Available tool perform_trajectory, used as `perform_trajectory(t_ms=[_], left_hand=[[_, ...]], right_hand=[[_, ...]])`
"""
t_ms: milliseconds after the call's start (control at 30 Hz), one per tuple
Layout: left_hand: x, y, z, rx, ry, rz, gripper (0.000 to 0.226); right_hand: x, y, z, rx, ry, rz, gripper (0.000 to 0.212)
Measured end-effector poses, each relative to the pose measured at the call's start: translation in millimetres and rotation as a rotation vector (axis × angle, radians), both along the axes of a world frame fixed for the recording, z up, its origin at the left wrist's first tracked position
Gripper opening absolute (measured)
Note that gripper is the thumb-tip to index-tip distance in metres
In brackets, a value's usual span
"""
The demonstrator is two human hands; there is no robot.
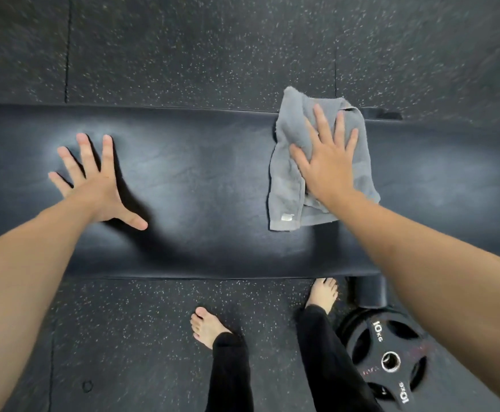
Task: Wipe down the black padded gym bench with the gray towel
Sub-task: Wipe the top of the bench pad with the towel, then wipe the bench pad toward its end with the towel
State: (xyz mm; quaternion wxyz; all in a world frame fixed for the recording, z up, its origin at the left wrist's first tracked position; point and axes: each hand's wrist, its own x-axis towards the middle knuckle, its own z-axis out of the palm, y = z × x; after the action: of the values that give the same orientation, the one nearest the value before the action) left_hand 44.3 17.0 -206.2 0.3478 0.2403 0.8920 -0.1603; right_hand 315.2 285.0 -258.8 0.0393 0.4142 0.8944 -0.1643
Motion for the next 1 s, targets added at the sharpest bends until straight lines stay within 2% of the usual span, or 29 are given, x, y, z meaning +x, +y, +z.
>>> perform_trajectory(t_ms=[133, 233, 333, 433, 500, 600, 767, 1000], left_hand=[[18, 1, 10, 0.032, 0.071, 0.047, 0.169], [51, 25, 12, 0.124, 0.034, 0.097, 0.134], [106, 72, 9, 0.418, -0.062, 0.056, 0.095], [169, 133, 8, 0.705, -0.05, 0.039, 0.071], [205, 164, -3, 0.702, -0.056, 0.048, 0.072], [245, 174, -36, 0.491, 0.11, -0.088, 0.092], [259, 171, -55, 0.51, 0.358, -0.115, 0.082], [262, 173, -57, 0.52, 0.389, -0.097, 0.075]], right_hand=[[30, -65, 3, 0.016, -0.011, 0.001, 0.069], [69, -129, 3, 0.033, -0.024, 0.132, 0.07], [105, -142, 1, 0.038, -0.031, 0.252, 0.072], [135, -115, 2, 0.043, -0.02, 0.241, 0.073], [160, -89, 0, 0.054, -0.006, 0.173, 0.072], [205, -46, -1, 0.065, 0.011, 0.02, 0.067], [239, -18, -3, 0.051, 0.054, -0.051, 0.065], [194, -7, -2, 0.082, 0.005, -0.137, 0.067]])
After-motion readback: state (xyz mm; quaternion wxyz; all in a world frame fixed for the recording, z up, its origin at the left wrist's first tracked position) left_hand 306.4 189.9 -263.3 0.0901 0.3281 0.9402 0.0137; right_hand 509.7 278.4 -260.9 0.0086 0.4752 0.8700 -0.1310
